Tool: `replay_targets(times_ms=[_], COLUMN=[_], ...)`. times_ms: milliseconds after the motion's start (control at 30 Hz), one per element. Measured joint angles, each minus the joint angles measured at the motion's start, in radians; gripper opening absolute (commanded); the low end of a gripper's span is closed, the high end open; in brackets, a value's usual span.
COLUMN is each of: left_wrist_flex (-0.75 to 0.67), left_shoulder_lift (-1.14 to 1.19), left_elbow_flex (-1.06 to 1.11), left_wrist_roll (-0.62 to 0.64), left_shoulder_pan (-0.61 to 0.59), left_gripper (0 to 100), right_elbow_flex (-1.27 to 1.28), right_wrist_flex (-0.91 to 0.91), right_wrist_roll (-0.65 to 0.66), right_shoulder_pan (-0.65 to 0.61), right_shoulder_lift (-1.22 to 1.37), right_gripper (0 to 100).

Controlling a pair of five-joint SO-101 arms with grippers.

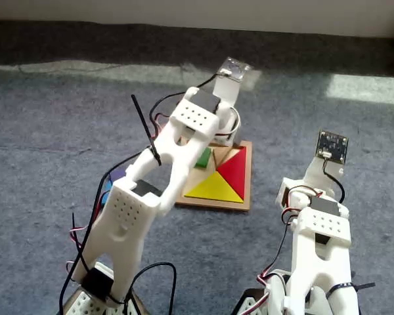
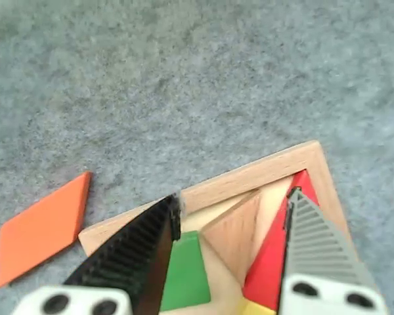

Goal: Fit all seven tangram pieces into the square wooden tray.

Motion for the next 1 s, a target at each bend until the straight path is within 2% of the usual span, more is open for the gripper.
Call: replay_targets(times_ms=[333,467,767,1000], left_wrist_flex=[0.009,0.077,0.325,0.373], left_shoulder_lift=[0.023,0.023,-0.066,-0.098], left_elbow_flex=[-0.002,-0.023,-0.107,-0.11], left_wrist_roll=[0.0,0.0,0.0,-0.002], left_shoulder_pan=[-0.02,-0.018,-0.035,-0.123], left_gripper=[25,25,25,26], right_elbow_flex=[0.0,0.0,0.0,0.0], right_wrist_flex=[0.0,0.0,0.0,0.0], right_wrist_roll=[0.0,0.0,0.0,0.0], right_shoulder_pan=[0.0,0.0,0.0,0.0], right_shoulder_lift=[0.0,0.0,0.0,0.0], right_gripper=[0.9,0.9,0.9,0.9])
